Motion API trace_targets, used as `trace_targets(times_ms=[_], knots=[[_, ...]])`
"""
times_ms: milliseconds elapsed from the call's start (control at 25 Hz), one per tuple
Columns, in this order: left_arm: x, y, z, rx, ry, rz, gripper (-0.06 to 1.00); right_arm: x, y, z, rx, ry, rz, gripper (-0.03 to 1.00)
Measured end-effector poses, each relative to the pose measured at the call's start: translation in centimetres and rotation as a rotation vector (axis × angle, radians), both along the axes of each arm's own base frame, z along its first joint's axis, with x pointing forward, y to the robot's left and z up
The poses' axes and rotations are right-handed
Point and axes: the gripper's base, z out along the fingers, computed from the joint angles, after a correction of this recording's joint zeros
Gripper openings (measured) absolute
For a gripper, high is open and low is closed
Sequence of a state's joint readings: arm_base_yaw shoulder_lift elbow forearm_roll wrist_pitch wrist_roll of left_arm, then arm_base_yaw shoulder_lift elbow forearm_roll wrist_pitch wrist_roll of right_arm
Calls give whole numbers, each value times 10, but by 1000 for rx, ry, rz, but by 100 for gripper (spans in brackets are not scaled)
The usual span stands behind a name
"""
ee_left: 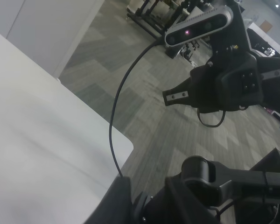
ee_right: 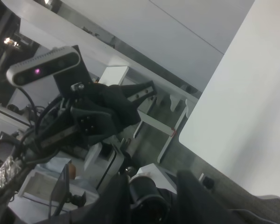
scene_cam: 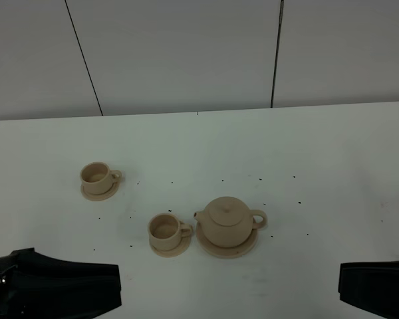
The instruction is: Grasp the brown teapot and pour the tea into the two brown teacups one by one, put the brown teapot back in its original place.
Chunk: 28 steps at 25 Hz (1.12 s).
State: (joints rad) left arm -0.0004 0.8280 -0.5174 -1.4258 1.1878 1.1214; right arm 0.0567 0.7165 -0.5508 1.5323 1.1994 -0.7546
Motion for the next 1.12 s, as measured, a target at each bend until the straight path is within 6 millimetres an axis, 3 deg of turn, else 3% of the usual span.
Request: trace_targets(times_ms=[1120], knots=[[0,0,0,0,0,0,25,0,0,0,-4,-4,1,24]])
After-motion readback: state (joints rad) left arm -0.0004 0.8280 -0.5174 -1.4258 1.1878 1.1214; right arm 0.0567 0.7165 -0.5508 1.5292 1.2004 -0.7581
